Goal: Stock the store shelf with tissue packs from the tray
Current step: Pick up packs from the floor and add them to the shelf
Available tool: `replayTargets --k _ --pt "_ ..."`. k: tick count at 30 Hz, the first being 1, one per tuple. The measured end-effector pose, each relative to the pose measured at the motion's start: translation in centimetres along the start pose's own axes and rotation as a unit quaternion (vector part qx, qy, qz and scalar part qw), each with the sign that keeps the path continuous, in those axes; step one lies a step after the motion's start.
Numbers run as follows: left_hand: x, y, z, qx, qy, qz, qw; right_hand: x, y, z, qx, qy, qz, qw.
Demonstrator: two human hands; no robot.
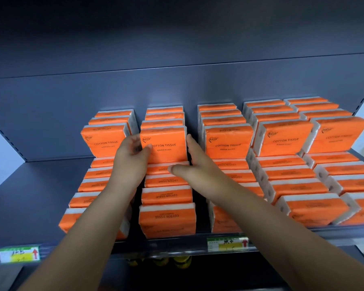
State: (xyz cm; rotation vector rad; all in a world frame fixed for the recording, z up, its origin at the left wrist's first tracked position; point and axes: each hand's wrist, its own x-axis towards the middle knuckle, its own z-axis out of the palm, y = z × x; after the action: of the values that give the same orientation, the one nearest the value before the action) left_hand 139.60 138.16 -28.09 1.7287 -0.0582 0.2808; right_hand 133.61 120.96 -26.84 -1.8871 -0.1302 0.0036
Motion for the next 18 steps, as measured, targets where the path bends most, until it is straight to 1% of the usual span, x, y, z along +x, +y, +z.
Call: replayTargets --k 3,12,18 --pt "0.20 -0.17 -0.17 -0.003 -0.009 0.005 1.000 0.43 0.06 0.08 0.002 -0.004 0.004 1.000" --pt "0.21 -0.14 -0.33 -0.014 -0.022 0.014 1.000 0.85 -0.07 -0.28 0.016 0.011 -0.028 0.999" --pt "0.27 -0.10 -0.38 -0.017 -0.024 0.010 1.000 0.96 -0.04 -0.54 0.039 0.003 -0.019 0.999"
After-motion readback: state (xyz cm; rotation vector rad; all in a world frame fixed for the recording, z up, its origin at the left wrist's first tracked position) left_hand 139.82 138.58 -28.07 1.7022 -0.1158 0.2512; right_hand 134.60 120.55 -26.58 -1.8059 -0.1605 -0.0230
